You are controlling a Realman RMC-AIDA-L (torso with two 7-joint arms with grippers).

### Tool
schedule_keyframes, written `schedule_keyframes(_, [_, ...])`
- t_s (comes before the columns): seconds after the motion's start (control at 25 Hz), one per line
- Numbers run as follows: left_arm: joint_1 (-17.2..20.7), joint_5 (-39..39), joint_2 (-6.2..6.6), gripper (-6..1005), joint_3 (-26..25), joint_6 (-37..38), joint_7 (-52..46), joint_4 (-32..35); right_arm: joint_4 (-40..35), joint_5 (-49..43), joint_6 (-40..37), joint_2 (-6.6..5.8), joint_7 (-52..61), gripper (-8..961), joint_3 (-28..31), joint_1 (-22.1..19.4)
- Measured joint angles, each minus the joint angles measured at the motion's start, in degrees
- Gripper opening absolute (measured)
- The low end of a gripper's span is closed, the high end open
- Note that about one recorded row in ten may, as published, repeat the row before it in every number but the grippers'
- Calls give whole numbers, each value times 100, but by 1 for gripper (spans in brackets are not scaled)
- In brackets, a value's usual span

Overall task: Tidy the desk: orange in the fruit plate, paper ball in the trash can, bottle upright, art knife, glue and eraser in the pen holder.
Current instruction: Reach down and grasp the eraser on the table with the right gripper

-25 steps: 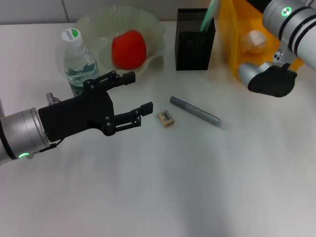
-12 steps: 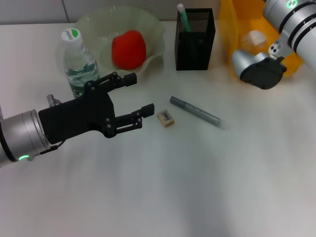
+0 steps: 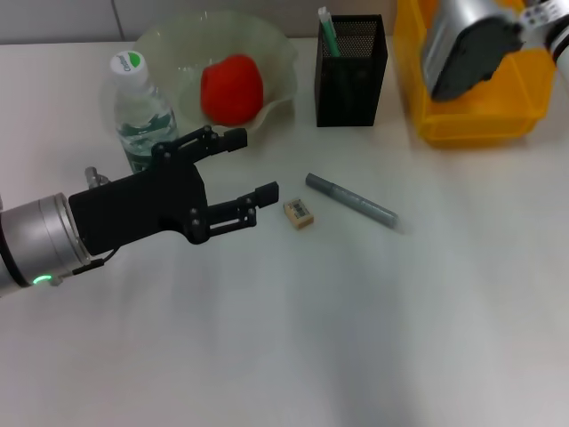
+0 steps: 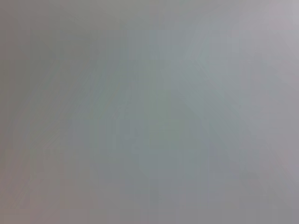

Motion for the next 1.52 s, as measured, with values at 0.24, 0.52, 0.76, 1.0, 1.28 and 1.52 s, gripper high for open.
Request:
schedule_keyframes(0.24, [-37, -132, 9, 797, -1, 67, -112, 47, -142, 707, -243, -5, 2428, 563, -33, -5])
schedule_keyframes(0.52, [-86, -137, 28, 797, 33, 123, -125, 52, -512, 495, -1006, -127, 5339, 563, 28, -58])
schedule_keyframes(0.76, [-95, -132, 27, 797, 43, 110, -110, 28, -1345, 322, -2221, -316, 7328, 564, 100, -275])
schedule_keyframes(1.0, [-82, -127, 23, 797, 43, 172, -279, 54, -2571, 783, -3944, -249, 7883, 564, 606, -551])
schedule_keyframes(1.28, [-49, -122, 36, 797, 0, 461, -380, 109, -3567, 3362, -7377, -212, 6766, 563, 2214, -587])
schedule_keyframes(1.52, [-36, -101, 45, 797, 18, 573, -401, 122, -3358, 3944, -9693, -221, 6489, 560, 3561, -152])
